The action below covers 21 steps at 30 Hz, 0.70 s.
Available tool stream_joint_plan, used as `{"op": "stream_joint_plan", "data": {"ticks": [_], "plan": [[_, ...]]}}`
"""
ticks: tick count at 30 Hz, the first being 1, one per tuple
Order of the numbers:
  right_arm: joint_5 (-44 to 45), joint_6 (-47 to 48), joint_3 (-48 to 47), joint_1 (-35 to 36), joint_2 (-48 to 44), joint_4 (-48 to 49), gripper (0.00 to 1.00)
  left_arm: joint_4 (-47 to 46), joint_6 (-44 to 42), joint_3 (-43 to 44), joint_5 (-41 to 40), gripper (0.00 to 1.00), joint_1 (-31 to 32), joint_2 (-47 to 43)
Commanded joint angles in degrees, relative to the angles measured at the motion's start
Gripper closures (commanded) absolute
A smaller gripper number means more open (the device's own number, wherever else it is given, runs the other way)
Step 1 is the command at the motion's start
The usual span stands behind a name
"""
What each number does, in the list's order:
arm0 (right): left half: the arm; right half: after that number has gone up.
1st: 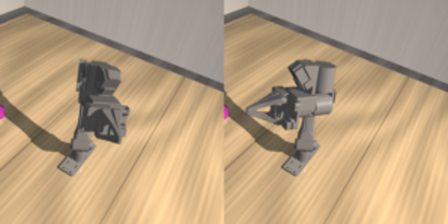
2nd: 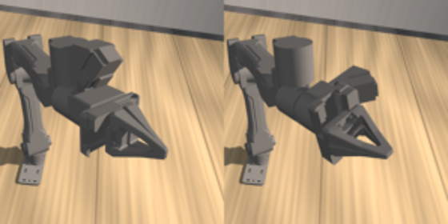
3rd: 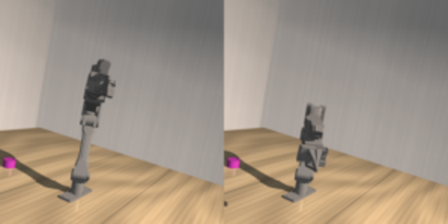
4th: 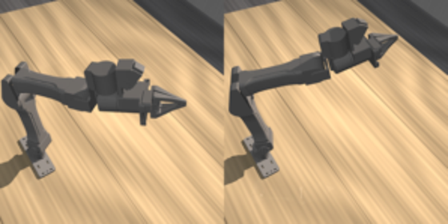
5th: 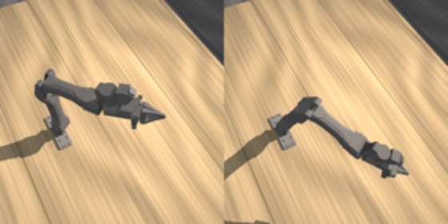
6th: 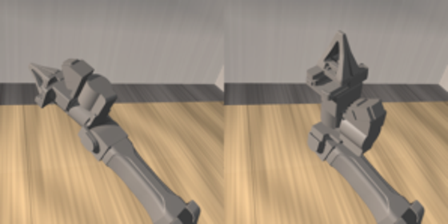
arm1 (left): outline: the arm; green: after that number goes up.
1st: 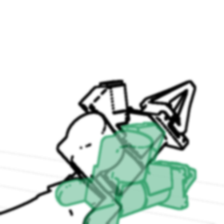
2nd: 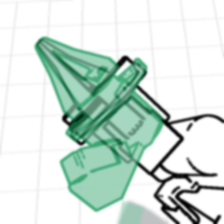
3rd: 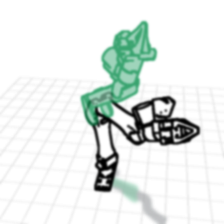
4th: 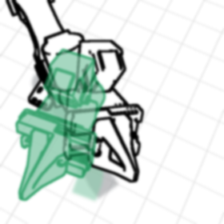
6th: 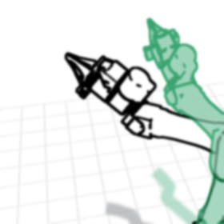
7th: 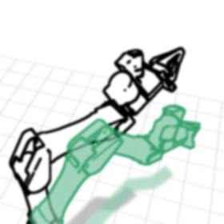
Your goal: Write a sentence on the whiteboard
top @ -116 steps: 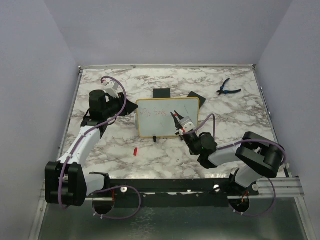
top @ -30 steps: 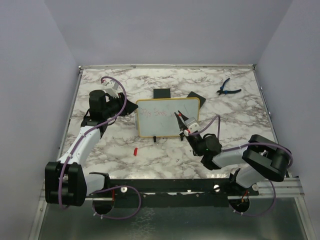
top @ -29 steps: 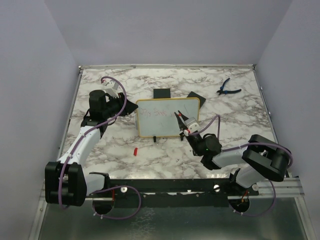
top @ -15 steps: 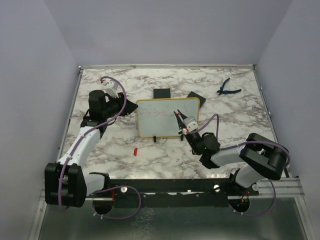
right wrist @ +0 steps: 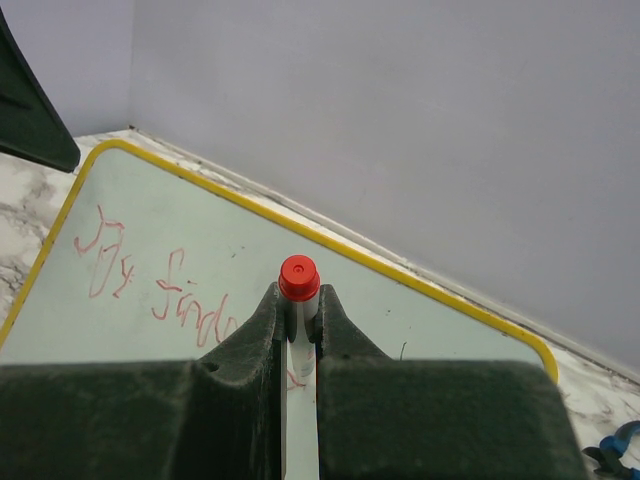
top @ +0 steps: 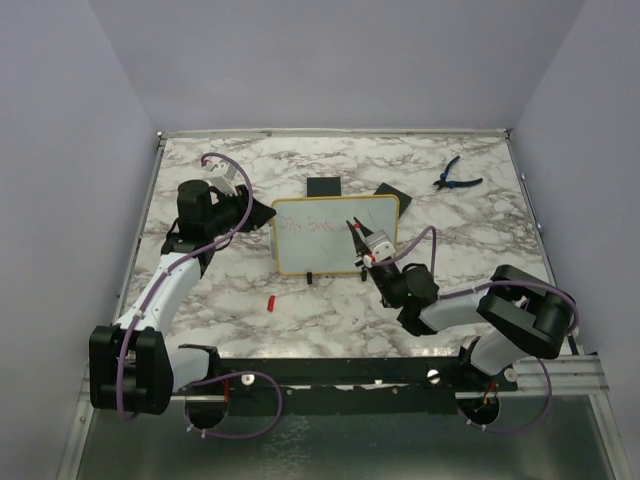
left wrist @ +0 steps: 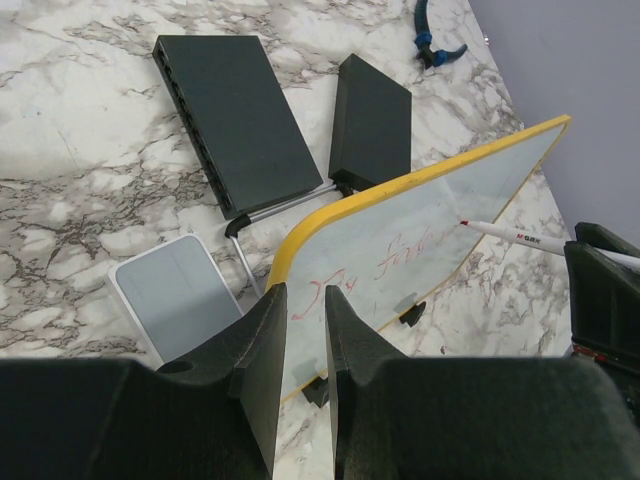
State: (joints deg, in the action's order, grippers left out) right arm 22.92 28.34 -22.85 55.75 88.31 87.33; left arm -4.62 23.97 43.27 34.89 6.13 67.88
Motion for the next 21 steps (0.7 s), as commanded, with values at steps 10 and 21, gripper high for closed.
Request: {"op": "stream_joint_plan", "data": {"ticks": [10, 21], "plan": [[1.8, -0.9, 1.5, -0.5, 0.3, 12.2, 0.99, -0.6, -0.9, -0.5, 0.2, 0.77, 0.3, -0.7], [2.3, -0.3, 3.1, -0.5, -0.6, 12.2, 0.99, -0.6, -0.8, -0.5, 0.1, 0.77, 0.4, -0.6]]}}
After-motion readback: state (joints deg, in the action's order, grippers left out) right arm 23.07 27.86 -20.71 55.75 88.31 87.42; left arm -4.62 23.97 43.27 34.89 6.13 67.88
